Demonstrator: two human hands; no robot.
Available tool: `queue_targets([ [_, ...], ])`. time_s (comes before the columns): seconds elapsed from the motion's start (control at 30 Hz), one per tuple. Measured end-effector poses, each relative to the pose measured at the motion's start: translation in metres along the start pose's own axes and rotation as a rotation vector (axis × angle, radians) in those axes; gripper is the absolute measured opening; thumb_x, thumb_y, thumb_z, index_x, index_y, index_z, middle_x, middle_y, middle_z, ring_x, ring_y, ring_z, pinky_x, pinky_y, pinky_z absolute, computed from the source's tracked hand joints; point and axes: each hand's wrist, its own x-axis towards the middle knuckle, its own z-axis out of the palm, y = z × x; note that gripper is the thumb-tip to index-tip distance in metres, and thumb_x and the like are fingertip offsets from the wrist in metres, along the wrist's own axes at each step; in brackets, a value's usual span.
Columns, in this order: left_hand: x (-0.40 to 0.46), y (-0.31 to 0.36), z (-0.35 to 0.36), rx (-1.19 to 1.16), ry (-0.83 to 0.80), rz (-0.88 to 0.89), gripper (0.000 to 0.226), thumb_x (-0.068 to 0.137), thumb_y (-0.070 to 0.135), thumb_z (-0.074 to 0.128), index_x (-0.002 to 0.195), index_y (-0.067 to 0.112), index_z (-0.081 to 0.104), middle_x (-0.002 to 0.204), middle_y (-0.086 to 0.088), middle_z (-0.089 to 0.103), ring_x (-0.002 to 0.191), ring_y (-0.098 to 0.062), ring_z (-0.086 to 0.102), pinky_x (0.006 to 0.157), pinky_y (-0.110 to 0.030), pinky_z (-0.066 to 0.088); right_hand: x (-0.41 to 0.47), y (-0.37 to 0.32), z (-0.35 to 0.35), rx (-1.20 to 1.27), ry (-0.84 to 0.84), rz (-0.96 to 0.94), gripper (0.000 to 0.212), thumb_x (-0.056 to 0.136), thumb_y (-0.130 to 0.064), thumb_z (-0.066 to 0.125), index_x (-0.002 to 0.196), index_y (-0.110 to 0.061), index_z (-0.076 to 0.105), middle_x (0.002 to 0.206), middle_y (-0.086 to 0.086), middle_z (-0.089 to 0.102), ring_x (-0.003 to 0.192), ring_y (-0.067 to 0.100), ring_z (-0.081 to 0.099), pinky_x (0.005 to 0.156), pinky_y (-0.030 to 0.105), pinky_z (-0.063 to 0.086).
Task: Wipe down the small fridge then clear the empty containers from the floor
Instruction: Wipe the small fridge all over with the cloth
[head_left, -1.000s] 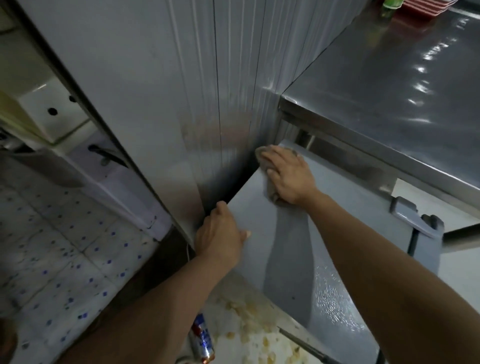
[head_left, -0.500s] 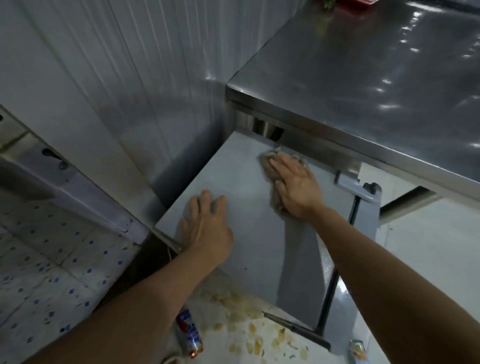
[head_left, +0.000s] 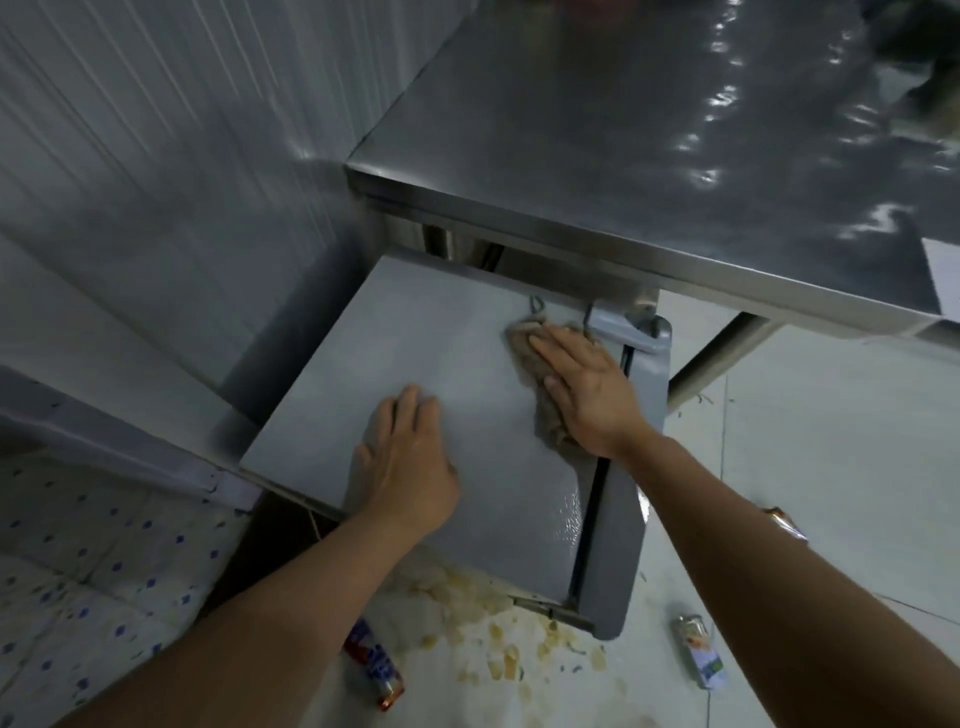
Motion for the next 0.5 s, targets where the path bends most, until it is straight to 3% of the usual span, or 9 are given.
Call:
queue_targets([
  [0.13, -0.007, 0.008, 0.002, 0.030, -0.004, 0.024, 0.065, 0.091, 0.019, 0.045, 0.146, 0.016, 0.011, 0.157, 0.001, -0.003, 0.143, -0.024, -0.002, 0.112, -0.053, 0.020, -0.061, -0.024, 0.010, -0.005, 0.108, 0.216, 0.051, 0.098, -0.033, 0.033, 0.147, -0.020, 0.029, 0.155, 0.004, 0.022, 0.144, 0.023, 0.017, 0.119, 0.037, 0.008],
  [0.27, -0.012, 0.031, 0.013, 0.065, -0.061, 0.135, 0.066, 0.093, 0.021, 0.044, 0.148, 0.021, 0.007, 0.157, 0.008, -0.006, 0.144, -0.023, -0.004, 0.112, -0.051, 0.020, -0.116, -0.034, 0.013, 0.039, 0.144, 0.281, 0.052, 0.095, -0.035, 0.029, 0.143, -0.017, 0.037, 0.151, 0.006, 0.032, 0.141, 0.025, 0.025, 0.117, 0.040, 0.017],
  [0.43, -0.011, 0.051, 0.032, 0.101, -0.087, 0.230, 0.070, 0.091, 0.020, 0.044, 0.149, 0.027, 0.005, 0.156, 0.017, -0.008, 0.144, -0.020, -0.008, 0.112, -0.054, 0.016, -0.060, 0.003, 0.003, 0.132, 0.221, 0.427, 0.050, 0.094, -0.028, 0.042, 0.142, -0.016, 0.033, 0.149, 0.008, 0.028, 0.141, 0.028, 0.018, 0.116, 0.043, 0.020],
  [0.5, -0.008, 0.047, 0.036, 0.099, -0.079, 0.231, 0.071, 0.090, 0.020, 0.043, 0.149, 0.028, 0.005, 0.156, 0.019, -0.008, 0.144, -0.019, -0.009, 0.112, -0.054, 0.013, -0.039, 0.015, -0.001, 0.171, 0.243, 0.468, 0.049, 0.093, -0.027, 0.042, 0.140, -0.016, 0.034, 0.144, 0.009, 0.031, 0.137, 0.030, 0.024, 0.111, 0.047, 0.028],
])
